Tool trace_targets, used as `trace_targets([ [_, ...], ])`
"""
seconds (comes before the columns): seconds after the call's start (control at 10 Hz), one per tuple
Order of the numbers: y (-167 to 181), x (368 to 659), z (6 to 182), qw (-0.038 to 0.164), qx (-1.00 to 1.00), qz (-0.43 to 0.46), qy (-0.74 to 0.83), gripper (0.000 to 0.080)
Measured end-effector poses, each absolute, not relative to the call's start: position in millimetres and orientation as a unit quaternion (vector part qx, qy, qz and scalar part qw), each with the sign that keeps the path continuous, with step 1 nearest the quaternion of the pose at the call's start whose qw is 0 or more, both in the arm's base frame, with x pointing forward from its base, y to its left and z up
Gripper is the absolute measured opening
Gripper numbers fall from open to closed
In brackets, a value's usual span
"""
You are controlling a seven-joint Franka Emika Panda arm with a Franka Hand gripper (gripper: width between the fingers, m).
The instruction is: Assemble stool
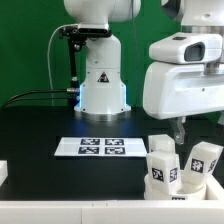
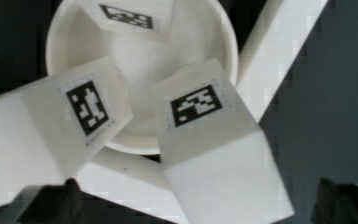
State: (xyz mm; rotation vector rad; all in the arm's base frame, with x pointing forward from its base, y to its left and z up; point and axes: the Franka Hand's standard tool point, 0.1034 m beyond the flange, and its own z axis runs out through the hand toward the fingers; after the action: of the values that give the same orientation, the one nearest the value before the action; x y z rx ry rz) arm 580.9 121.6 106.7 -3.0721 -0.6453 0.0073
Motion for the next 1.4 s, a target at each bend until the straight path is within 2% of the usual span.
trace_targets([
  [0.1,122,581,106.3,-0.006,-0.976,0.004,-0.218,0.0649],
  [0.2,128,581,103.7,-0.027,-0.966,0.007,-0.256,0.0649],
  [0.3,134,579,100.1,-0.036,-0.960,0.010,-0.279,0.0649],
  [0.7,129,578,85.8,-0.041,-0.958,0.024,-0.281,0.0649],
  [0.9,137,580,72.9,-0.048,-0.962,0.004,-0.271,0.0649],
  [1.0,134,581,74.7,-0.048,-0.964,0.004,-0.263,0.0603],
  [1.1,134,582,74.3,-0.048,-0.968,0.003,-0.248,0.0603],
  [1.2,133,582,74.1,-0.049,-0.967,0.003,-0.249,0.0425],
  [1.3,133,582,74.1,-0.049,-0.973,0.002,-0.225,0.0425],
  [1.4,133,582,74.0,-0.049,-0.981,0.000,-0.189,0.0334],
])
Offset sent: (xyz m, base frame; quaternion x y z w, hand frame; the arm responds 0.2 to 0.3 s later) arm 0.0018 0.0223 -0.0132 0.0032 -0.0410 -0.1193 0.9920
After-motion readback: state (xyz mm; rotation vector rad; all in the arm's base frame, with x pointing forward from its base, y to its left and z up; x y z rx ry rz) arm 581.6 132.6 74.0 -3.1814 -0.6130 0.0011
